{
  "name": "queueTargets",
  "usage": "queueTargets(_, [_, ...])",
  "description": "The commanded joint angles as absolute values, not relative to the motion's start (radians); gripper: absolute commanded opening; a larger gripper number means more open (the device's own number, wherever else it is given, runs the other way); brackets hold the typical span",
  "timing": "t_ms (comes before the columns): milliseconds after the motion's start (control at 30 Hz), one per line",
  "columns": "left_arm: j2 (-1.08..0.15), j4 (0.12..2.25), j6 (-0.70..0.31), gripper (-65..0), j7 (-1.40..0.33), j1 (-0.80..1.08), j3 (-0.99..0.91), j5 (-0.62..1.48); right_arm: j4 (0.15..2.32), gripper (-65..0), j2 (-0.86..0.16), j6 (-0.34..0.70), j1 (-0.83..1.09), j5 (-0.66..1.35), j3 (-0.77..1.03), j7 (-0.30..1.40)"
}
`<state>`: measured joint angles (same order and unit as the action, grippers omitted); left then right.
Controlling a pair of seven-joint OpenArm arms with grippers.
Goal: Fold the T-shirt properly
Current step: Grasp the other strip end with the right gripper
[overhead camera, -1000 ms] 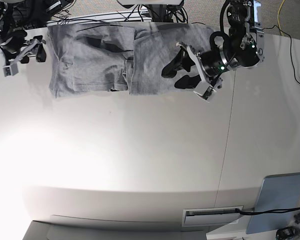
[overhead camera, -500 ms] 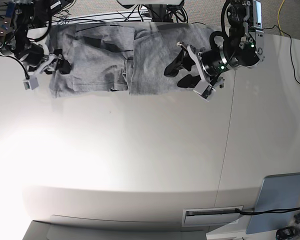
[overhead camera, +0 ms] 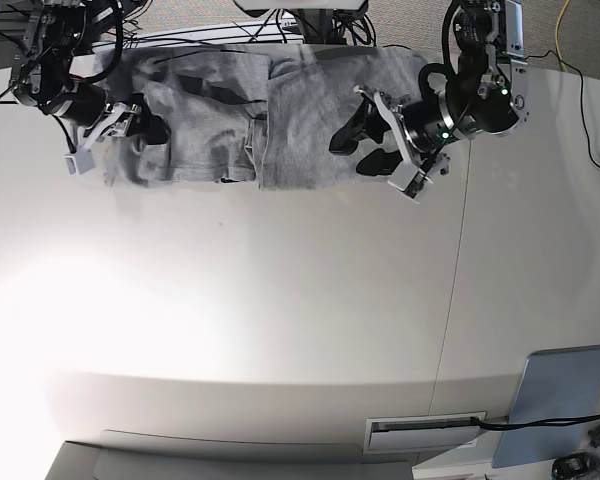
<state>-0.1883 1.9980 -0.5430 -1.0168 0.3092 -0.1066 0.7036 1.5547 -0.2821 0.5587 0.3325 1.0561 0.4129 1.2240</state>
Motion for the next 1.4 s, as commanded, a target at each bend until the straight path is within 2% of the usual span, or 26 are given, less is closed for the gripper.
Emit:
queueTargets(0, [-0.189,2.013,-0.547,-31.5,-0.995,0.305,-0.109,0.713,1.553,-24.4,-0.289,0.543,0.344,0.999,0.411,1.292])
queueTargets(333, [-0.189,2.013,-0.547,-31.5,-0.995,0.305,-0.109,0.706,1.553,-24.4,-0.311,0.573,0.352,1.07,0.414,1.382])
queueTargets(733, [-0.189,2.013,-0.547,-31.5,-0.995,0.305,-0.109,0.706,1.553,-24.4,-0.308,0.574,0.352,1.074,0.409,1.351])
queueTargets(1000, [-0.189,2.013,-0.547,-31.5,-0.995,0.305,-0.109,0.706,1.553,-24.6,-0.308,0.599,0.352,1.072,0.331,1.338])
queueTargets(1200, [-0.189,2.013,-0.547,-31.5,-0.995,0.305,-0.109,0.682,1.553,-43.0,-0.308,0.599,0.352,1.007,0.316,1.288])
queueTargets(1333, [-0.189,2.013,-0.547,-31.5,-0.995,0.305,-0.109,0.664,1.553,-62.6,-0.31,0.599,0.34,0.956,0.318,1.271])
queueTargets(1367, [-0.189,2.013,-0.547,-31.5,-0.995,0.305,-0.109,0.664,1.553,-65.0,-0.311,0.599,0.333,0.943,0.323,1.271])
